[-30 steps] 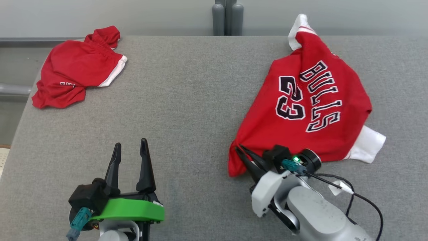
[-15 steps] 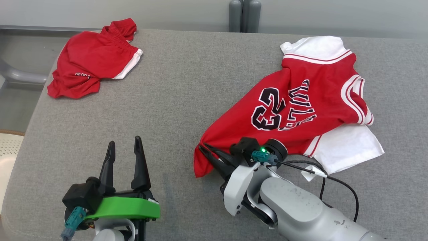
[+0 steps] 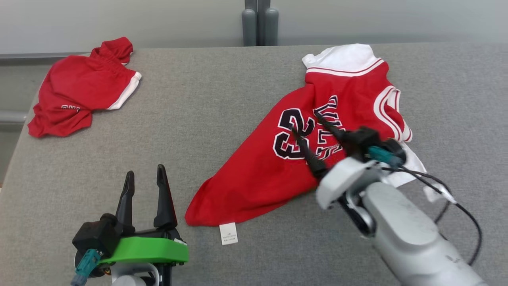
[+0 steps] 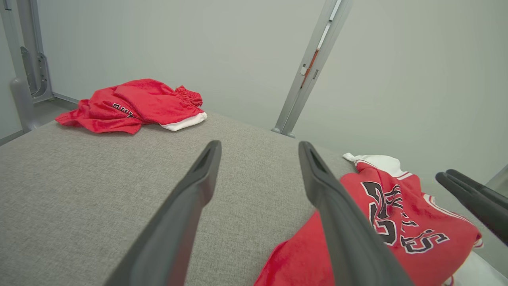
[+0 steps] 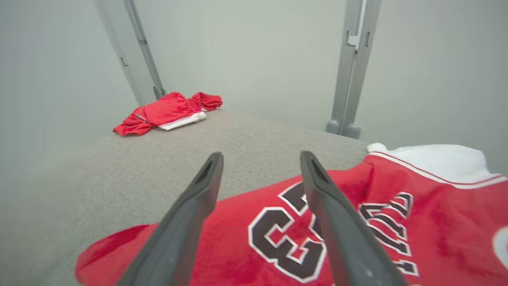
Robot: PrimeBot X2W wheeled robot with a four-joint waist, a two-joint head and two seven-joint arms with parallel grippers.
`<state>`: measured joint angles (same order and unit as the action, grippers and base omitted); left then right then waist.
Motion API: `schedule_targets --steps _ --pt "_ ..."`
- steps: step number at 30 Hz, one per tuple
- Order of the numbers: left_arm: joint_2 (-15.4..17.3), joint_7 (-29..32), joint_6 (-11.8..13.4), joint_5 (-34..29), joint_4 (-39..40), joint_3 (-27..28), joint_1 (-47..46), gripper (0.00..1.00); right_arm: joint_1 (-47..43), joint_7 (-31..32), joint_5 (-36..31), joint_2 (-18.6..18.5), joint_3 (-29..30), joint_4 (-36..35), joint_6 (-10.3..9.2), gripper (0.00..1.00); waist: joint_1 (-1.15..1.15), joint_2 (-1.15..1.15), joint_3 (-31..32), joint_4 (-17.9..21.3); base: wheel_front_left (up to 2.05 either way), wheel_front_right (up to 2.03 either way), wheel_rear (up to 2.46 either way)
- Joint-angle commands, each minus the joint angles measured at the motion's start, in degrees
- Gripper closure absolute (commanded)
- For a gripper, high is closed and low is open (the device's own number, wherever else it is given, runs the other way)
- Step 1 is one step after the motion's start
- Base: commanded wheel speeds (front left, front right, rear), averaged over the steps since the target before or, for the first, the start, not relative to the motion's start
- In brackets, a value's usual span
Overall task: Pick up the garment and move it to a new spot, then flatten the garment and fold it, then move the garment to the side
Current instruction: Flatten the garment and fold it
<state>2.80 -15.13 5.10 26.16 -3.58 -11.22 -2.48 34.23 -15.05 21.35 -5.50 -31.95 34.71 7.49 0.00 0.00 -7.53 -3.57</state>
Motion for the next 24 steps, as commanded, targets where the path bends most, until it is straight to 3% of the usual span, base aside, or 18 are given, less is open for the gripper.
schedule_targets --steps 1,6,9,16,24 --pt "0.18 -0.01 0.06 0.08 0.17 -0.13 1.13 0.0 -3.83 -0.18 -2.59 -1.56 5.37 -1.31 0.0 0.0 0.0 0.0 1.12 1.48 0.0 0.0 0.0" --pt "0.19 -0.01 0.06 -0.09 0.01 -0.8 1.78 0.0 -12.85 -0.18 -9.62 -3.94 20.9 -3.83 0.0 0.0 0.0 0.0 1.43 2.4 0.0 0.0 0.0" --pt "0.19 -0.01 -0.3 -0.31 -0.25 -0.86 1.81 0.0 -16.88 -0.18 -13.48 -3.49 28.14 -3.43 0.01 0.0 0.0 0.0 1.22 2.72 0.0 0.0 0.0" --pt "0.19 -0.01 -0.57 -0.85 -0.71 -1.5 1.57 0.0 -16.48 -0.18 -17.5 -1.43 35.72 2.93 -0.01 0.0 0.0 0.0 0.58 2.23 0.0 0.0 0.0" --pt "0.18 -0.01 -0.99 -1.77 -1.05 -1.59 0.3 0.0 -10.07 -0.18 -19.5 -2.23 42.58 13.88 -0.01 0.0 0.0 0.0 -0.97 -0.15 0.0 0.0 0.0"
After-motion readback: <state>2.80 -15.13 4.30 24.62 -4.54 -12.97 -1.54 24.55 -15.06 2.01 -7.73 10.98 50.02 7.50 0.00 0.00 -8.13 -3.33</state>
